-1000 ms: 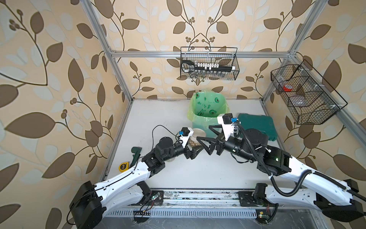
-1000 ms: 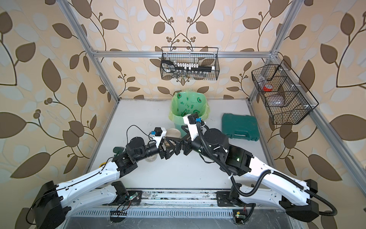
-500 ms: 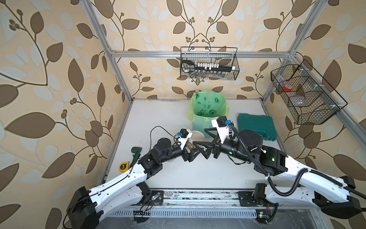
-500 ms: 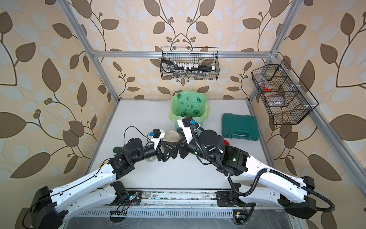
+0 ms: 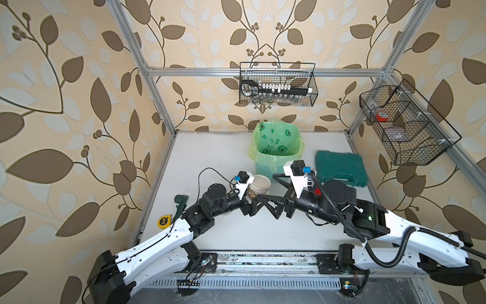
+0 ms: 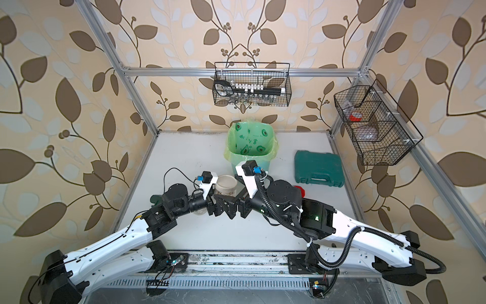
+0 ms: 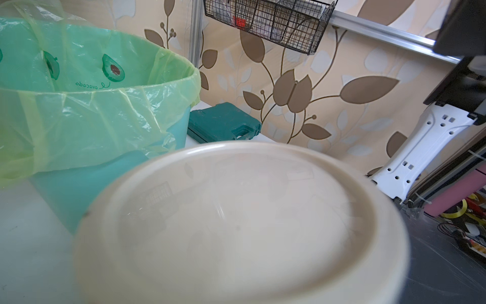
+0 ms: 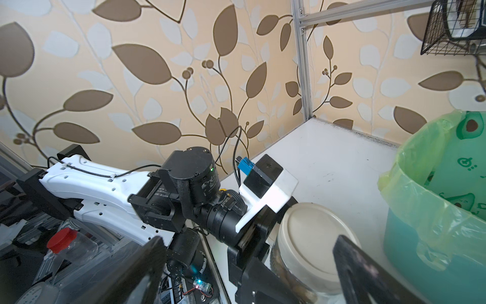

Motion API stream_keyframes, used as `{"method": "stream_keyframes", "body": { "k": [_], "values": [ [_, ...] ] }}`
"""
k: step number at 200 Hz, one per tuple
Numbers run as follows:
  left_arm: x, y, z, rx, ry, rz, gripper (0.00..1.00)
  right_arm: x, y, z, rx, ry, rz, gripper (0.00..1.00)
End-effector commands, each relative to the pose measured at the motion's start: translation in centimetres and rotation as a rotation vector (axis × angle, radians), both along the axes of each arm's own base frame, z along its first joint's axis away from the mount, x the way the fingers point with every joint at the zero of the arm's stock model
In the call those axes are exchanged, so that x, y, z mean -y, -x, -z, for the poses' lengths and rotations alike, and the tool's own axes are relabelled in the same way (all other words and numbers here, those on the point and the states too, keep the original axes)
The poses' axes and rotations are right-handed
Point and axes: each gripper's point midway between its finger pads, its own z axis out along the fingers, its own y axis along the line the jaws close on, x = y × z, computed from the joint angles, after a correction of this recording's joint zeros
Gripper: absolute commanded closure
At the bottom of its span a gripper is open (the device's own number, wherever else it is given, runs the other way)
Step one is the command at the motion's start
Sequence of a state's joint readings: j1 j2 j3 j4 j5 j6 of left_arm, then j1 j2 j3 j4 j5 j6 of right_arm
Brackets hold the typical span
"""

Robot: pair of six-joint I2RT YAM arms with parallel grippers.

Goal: Empty moldy peanuts from jars
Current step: Unscrew the lid from the jar.

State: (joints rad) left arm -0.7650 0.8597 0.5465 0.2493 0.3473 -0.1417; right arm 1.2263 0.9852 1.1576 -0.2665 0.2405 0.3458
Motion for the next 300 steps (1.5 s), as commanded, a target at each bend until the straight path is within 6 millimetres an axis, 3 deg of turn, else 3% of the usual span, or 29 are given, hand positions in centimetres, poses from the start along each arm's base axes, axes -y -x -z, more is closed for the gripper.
{"method": "stream_keyframes", "body": {
  "k": [1,84,152,223,300],
  "values": [
    [0.2,0.6,-5.7,0.106,0.129,0.037,1.0,0.7,0.5,-0.4,0.022,0.019,0.023,0.01],
    [0.5,0.5,-6.2,0.136,0.141,0.046,1.0,0.4,2.5,-1.6,0.051,0.05,0.067,0.0],
    [1.5,-0.6,-6.8,0.135,0.168,0.042,1.0,2.4,2.5,-4.1,0.038,-0.006,0.105,0.0],
    [2.3,-1.3,-7.7,0.128,0.217,0.046,1.0,0.9,2.3,-4.1,0.019,0.032,0.114,0.01],
    [2.9,-1.2,-7.4,0.112,0.214,0.078,1.0,1.0,2.9,-4.7,0.012,-0.003,0.091,0.03]
  ]
}}
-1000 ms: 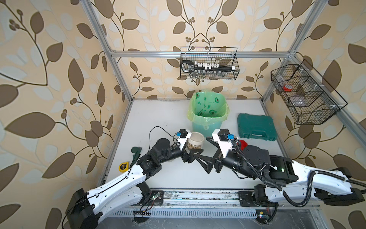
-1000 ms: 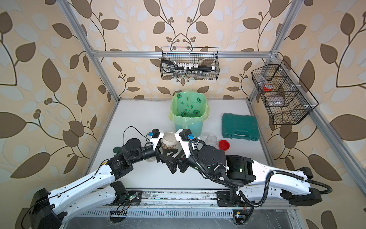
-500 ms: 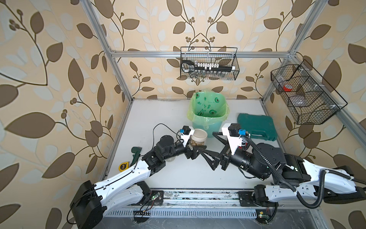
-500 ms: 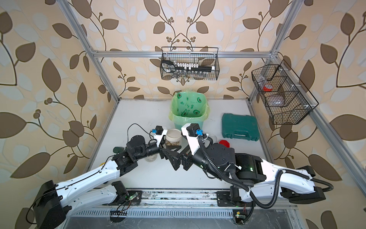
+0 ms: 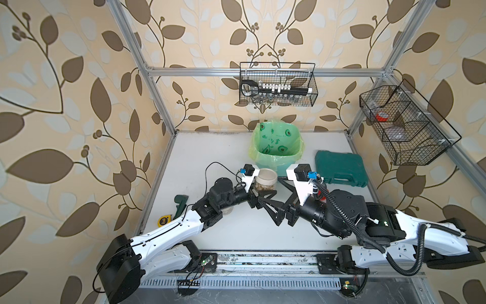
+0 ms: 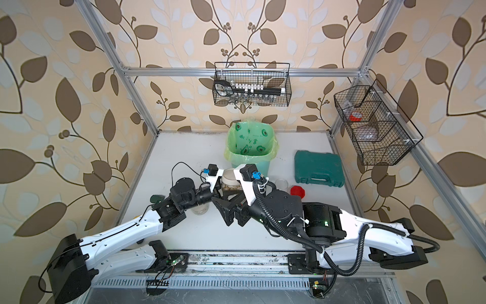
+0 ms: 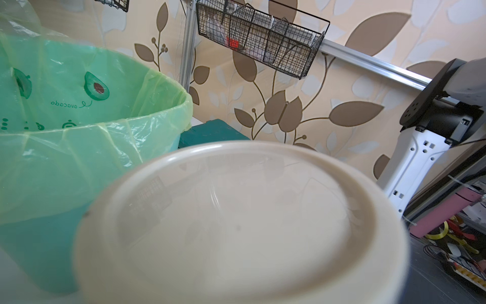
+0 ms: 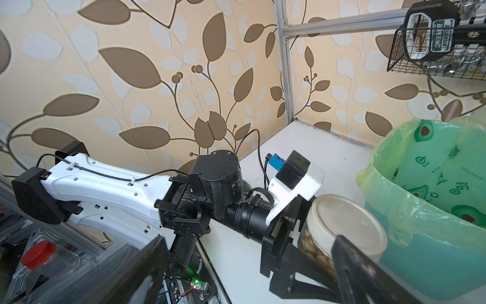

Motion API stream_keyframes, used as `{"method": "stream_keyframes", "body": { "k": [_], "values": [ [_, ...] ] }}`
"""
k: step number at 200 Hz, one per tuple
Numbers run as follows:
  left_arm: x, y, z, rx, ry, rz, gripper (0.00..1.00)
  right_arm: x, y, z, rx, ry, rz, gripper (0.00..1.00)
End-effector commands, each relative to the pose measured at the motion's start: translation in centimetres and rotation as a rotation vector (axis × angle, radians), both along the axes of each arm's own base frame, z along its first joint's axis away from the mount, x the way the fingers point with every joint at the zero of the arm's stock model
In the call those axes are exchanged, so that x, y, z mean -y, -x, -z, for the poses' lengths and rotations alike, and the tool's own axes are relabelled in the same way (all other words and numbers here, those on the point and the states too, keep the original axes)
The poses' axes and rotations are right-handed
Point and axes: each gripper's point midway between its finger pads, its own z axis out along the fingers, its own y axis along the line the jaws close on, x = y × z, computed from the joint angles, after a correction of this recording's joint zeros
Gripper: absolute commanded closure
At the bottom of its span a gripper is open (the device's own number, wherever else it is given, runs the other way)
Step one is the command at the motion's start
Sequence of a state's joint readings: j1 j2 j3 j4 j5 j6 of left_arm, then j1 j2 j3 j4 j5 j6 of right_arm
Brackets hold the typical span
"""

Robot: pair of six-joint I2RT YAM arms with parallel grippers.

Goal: Empty moldy peanuts from jars
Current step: Unscrew the lid from the jar.

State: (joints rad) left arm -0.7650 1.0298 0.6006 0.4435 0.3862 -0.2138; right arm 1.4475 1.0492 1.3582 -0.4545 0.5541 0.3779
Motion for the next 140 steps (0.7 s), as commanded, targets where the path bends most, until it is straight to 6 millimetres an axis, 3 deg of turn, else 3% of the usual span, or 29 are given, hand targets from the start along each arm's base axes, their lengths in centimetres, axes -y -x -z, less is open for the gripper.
{"method": "stream_keyframes", "body": {
  "k": [1,59,112,140],
  "values": [
    [0.2,0.7,-5.8,0.122,0.128,0.042,1.0,0.6,0.4,-1.5,-0.001,-0.043,-0.002,0.04],
    [0.1,1.9,-5.0,0.098,0.082,0.09,1.0,1.1,0.3,-1.7,0.034,-0.035,0.007,0.03],
    [0.6,2.8,-4.9,0.039,0.101,0.154,1.0,2.4,0.3,-0.1,0.051,0.014,0.016,0.0],
    [-0.1,3.2,-5.3,0.036,0.118,0.137,1.0,3.0,0.4,0.7,0.067,0.005,0.011,0.0]
  ]
}}
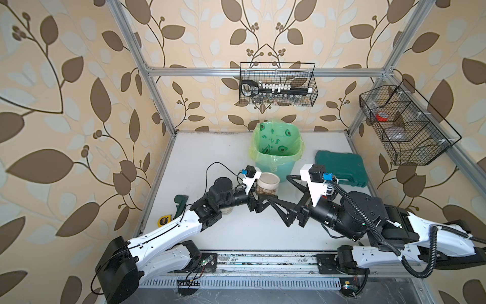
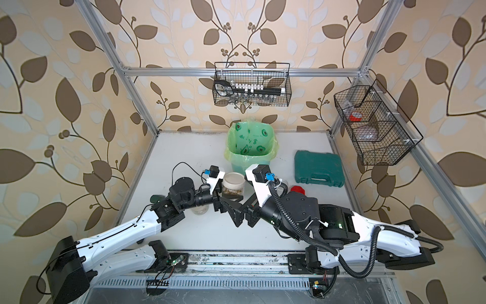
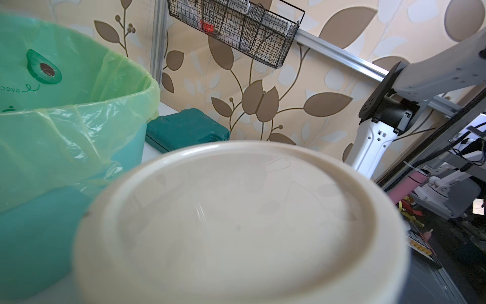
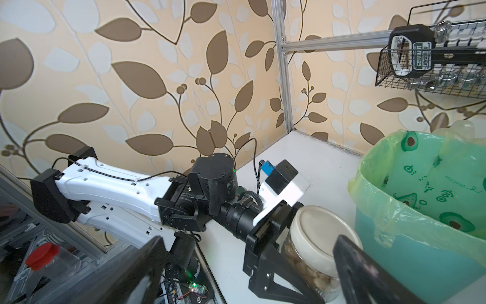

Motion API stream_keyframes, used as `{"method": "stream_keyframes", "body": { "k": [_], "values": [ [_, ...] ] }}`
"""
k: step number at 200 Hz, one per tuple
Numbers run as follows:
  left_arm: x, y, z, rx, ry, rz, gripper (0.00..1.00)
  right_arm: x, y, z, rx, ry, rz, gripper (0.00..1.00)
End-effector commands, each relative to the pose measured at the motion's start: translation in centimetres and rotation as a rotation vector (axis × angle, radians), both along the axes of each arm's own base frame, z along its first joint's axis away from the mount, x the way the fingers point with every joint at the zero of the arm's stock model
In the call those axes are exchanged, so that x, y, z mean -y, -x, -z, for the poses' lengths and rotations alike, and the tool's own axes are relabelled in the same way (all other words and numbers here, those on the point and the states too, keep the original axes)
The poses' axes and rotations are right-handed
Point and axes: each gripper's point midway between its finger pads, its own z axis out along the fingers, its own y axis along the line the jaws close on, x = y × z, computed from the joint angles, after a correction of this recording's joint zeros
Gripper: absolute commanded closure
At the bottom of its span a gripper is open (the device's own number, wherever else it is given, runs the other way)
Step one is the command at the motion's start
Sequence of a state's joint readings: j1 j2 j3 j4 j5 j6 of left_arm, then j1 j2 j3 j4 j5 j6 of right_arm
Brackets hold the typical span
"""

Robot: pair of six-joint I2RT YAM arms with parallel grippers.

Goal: Empty moldy peanuts from jars
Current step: Unscrew the lid from the jar.

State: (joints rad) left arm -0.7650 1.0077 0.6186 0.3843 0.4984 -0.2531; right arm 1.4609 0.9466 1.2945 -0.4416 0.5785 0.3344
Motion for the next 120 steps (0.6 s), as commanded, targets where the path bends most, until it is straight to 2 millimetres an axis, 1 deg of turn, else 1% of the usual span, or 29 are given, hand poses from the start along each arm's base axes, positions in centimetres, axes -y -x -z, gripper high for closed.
{"method": "stream_keyframes", "body": {
  "k": [1,15,35,57,94,120],
  "values": [
    [-0.6,1.1,-5.0,0.086,0.116,0.024,1.0,0.4,0.0,1.3,0.023,0.029,0.006,0.01],
    [-1.1,1.3,-5.2,0.093,0.118,0.008,1.0,0.2,0.3,1.6,0.021,0.035,-0.014,0.0],
    [-1.5,1.2,-5.1,0.099,0.109,-0.014,1.0,-0.8,0.9,2.4,0.013,0.062,-0.063,0.0],
    [-1.7,1.4,-5.5,0.114,0.116,-0.016,1.0,-1.2,0.2,3.5,0.02,0.084,-0.021,0.0],
    [-2.5,2.2,-6.0,0.168,0.152,-0.018,1.0,-1.3,-0.5,3.2,0.044,0.013,0.026,0.01],
    [-2.9,2.5,-6.4,0.196,0.172,-0.022,1.0,-2.0,-0.6,3.1,0.038,0.01,0.018,0.01]
  ]
}}
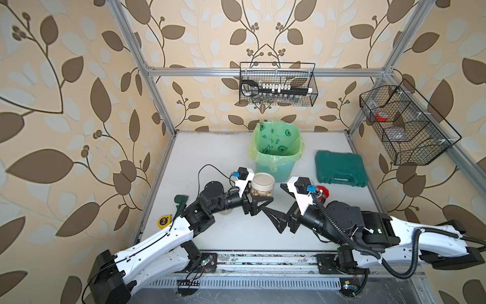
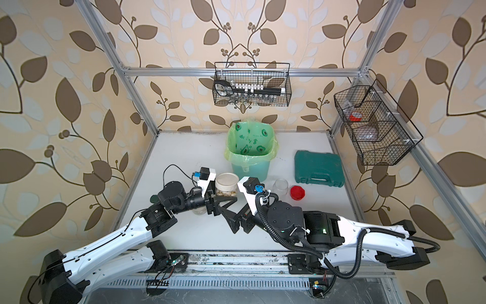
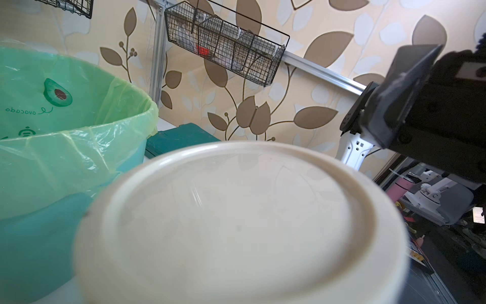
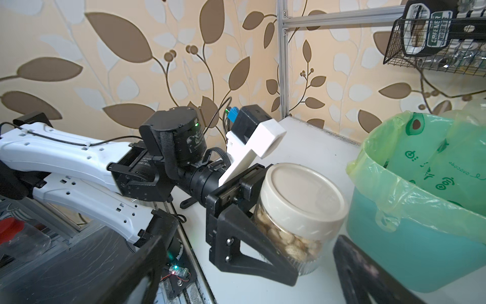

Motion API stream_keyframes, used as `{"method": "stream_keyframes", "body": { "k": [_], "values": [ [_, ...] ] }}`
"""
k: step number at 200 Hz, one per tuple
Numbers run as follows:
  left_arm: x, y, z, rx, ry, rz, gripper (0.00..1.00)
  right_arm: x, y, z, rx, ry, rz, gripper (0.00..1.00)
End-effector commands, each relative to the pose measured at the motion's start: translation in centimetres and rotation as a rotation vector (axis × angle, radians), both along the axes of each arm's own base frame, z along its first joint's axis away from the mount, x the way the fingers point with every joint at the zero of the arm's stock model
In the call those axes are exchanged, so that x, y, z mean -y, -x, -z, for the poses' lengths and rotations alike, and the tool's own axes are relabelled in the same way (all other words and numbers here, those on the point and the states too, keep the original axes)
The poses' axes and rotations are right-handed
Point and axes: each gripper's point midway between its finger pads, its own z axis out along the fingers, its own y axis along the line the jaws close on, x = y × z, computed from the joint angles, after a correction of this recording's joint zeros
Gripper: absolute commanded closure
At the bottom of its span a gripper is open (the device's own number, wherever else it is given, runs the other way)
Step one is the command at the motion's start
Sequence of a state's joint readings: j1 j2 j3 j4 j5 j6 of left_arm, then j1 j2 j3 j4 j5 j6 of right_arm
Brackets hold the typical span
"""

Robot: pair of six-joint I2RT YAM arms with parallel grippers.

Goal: Empty moldy peanuts from jars
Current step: Unscrew the lid from the jar.

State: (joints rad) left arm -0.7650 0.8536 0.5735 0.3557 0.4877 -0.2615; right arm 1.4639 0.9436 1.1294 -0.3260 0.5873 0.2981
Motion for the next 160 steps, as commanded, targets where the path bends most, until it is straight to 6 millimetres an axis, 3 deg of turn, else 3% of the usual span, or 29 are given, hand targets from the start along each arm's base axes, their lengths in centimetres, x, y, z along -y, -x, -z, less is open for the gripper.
{"method": "stream_keyframes", "body": {
  "k": [1,27,76,160],
  "values": [
    [-0.8,0.6,-4.2,0.145,0.112,-0.013,1.0,-0.4,-0.4,-1.4,0.014,-0.059,0.017,0.0],
    [-0.8,0.9,-4.6,0.168,0.144,0.002,1.0,-1.2,-0.8,-1.4,-0.016,-0.072,0.005,0.01],
    [-1.1,1.0,-4.9,0.201,0.163,-0.007,1.0,-1.5,-3.8,-0.2,-0.131,-0.106,-0.011,0.01],
    [-0.8,0.6,-5.3,0.222,0.183,-0.013,1.0,-2.6,-6.0,1.4,-0.165,-0.043,0.031,0.01]
  ]
}}
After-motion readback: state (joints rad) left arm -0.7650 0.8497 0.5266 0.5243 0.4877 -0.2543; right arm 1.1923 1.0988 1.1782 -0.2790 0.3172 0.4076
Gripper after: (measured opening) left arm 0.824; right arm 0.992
